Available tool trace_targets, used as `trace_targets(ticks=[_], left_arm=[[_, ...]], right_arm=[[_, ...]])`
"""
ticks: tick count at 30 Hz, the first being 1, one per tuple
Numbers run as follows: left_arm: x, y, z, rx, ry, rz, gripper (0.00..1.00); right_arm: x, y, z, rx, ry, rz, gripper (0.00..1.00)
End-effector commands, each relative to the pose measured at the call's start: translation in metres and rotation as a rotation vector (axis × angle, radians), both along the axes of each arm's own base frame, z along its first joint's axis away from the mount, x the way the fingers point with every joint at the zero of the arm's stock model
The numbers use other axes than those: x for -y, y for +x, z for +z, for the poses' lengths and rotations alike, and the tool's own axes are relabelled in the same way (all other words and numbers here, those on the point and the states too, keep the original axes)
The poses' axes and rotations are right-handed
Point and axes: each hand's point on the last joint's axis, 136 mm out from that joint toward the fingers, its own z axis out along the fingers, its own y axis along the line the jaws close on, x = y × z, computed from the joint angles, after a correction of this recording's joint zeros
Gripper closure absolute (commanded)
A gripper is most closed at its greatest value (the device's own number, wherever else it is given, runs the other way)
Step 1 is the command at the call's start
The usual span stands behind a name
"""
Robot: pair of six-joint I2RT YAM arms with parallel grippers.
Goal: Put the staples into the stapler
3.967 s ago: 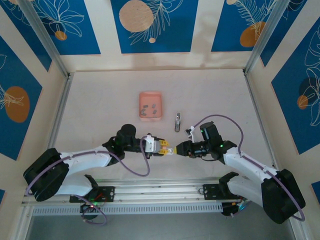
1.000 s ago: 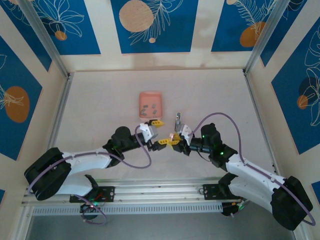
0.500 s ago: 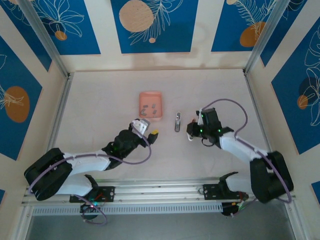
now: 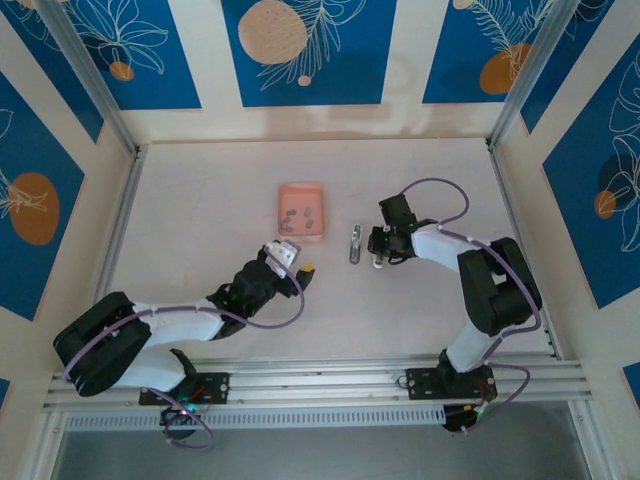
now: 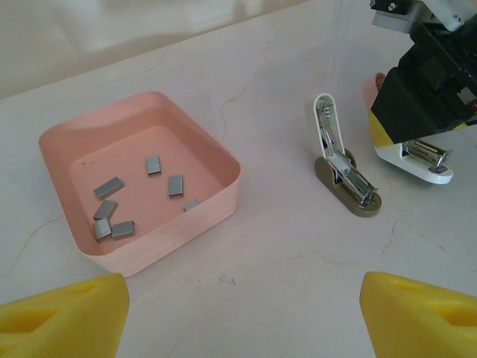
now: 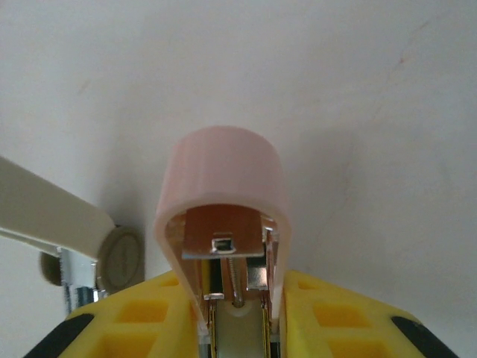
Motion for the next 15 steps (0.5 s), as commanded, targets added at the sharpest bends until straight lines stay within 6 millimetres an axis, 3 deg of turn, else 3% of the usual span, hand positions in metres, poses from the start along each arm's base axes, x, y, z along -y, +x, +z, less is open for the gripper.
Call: trace_targets(ticks=[1,15], left_arm=[[0.002,0.003,0.003,0.017,0.015,0.009,0.19],[0.006,0.01,0.005,0.028,0.058,0.008,0.18]], right_arm=[[-0.003,0.006,0.0,0.039,-0.02,-0.016,0.71],[-0.001,0.018,-0.002,0.103,-0.047,-0.033,0.66]])
